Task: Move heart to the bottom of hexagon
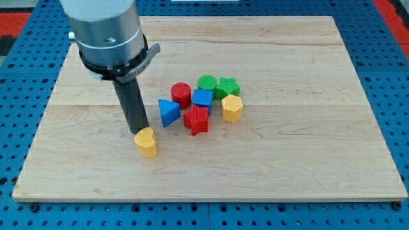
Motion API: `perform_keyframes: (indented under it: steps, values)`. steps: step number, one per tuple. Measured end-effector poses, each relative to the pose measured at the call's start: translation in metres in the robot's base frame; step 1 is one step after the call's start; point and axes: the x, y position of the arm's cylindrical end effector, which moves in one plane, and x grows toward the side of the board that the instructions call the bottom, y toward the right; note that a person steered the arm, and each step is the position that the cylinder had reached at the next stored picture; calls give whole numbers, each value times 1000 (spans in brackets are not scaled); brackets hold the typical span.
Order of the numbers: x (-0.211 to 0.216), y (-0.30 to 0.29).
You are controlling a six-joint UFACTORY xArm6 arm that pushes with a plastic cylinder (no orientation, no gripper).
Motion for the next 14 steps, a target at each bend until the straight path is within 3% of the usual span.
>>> perform_keyframes:
  steps: [1,2,3,4,5,6,7,9,11,12,13,14]
  values:
    - [0,-39]
    - [19,-20]
    - [25,74]
    - [25,97]
    - [26,41]
    - [57,43]
    - [75,82]
    - [63,174]
    - [19,125]
    - [53,157]
    - [53,211]
    - [27,168]
